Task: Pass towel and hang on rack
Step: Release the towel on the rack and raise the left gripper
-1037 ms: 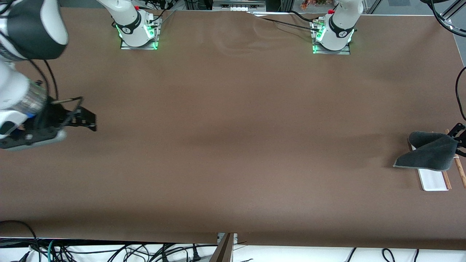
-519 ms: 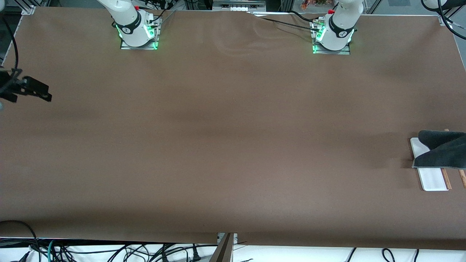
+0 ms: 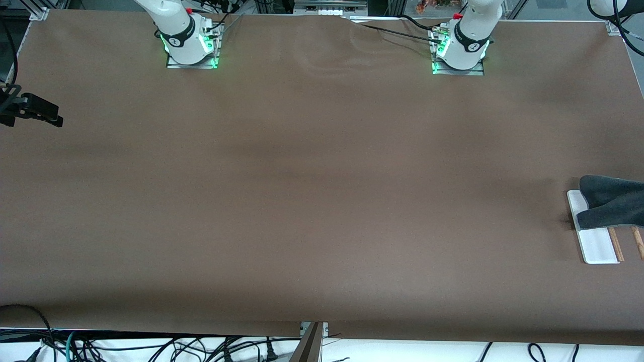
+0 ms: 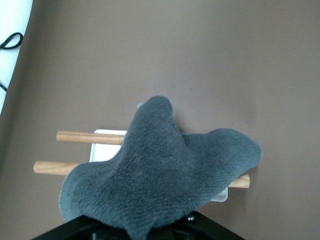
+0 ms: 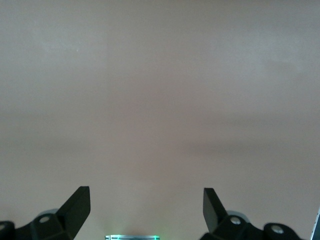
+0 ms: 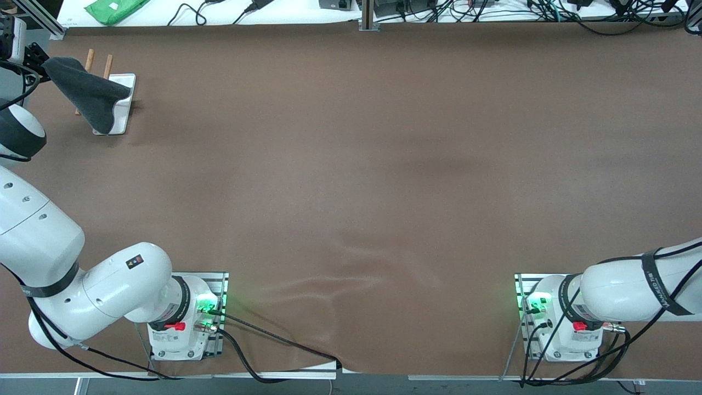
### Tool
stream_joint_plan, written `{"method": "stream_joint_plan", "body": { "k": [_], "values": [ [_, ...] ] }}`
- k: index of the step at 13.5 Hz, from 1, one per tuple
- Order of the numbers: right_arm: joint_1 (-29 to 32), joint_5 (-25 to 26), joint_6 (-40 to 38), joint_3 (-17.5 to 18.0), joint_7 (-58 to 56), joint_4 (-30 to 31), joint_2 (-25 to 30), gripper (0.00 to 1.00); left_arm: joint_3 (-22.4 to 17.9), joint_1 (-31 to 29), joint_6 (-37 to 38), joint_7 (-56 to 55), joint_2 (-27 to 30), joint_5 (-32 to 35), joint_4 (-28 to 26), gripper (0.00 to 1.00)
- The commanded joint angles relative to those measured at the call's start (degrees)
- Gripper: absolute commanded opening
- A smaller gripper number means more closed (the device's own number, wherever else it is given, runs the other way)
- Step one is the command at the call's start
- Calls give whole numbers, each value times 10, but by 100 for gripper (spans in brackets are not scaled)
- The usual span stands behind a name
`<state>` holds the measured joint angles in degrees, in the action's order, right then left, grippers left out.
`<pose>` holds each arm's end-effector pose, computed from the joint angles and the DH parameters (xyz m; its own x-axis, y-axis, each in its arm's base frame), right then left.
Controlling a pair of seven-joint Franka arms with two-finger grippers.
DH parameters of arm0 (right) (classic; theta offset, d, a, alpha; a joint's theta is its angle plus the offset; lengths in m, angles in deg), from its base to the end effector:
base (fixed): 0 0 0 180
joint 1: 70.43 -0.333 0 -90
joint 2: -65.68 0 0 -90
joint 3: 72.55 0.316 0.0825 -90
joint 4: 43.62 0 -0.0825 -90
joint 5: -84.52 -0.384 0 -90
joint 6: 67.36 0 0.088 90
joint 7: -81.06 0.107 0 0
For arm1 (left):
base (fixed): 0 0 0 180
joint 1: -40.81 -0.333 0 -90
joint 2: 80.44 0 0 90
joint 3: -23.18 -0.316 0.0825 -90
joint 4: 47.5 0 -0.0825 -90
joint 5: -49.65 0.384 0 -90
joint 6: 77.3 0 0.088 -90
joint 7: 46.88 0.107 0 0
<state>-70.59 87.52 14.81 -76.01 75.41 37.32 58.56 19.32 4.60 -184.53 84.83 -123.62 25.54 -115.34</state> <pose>0.5773 -0.0371 0.6167 0.9936 0.0337 -0.1075 0.0392 -0.9980 0.0494 0.6005 0.4463 0.3393 0.0629 -0.9491 0.3086 -0.9795 -0.1180 -0.1633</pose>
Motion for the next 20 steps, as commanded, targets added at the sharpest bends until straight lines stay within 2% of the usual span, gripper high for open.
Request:
{"method": "stream_joint_plan", "body": {
  "k": [1, 2, 5, 7, 9, 10, 12, 14, 15, 16, 18, 20],
  "values": [
    [0, 6, -3, 2, -21, 13, 12, 100, 3, -8, -20, 9, -22, 11, 24, 0],
    [0, 5, -3, 1, -18, 13, 12, 100, 3, -8, -33, 9, -26, 11, 24, 12],
    [-2, 5, -5, 1, -25, 4, 4, 100, 3, -15, -39, 10, -26, 12, 24, 14],
    [-3, 7, -5, 1, -26, 4, 0, 100, 3, -21, -42, 9, -34, 12, 23, 25],
    [-3, 7, -3, 1, -26, 4, -1, 100, 3, -31, -59, 10, -39, 12, 23, 28],
    [-3, 7, -2, 1, -26, 4, -1, 100, 2, -32, -63, 10, -42, 12, 23, 35],
    [-3, 7, -1, 1, -28, 3, -2, 100, 2, -42, -66, 9, -43, 13, 22, 42],
    [-3, 7, -1, 1, -28, 3, -3, 100, 2, -47, -65, 7, -42, 12, 24, 58],
    [-3, 7, 0, 1, -28, 3, -3, 100, 2, -48, -64, 9, -39, 13, 33, 93],
    [-3, 6, -1, 1, -28, 3, -3, 100, 2, -49, -60, 8, -38, 13, 45, 100],
    [-4, 6, 0, 4, -28, 3, -2, 100, 3, -47, -59, 4, -32, 13, 74, 100],
    [-5, 6, -1, 6, -28, -1, -3, 100, 6, -41, -58, 2, -19, 13, 80, 100]
  ]
}}
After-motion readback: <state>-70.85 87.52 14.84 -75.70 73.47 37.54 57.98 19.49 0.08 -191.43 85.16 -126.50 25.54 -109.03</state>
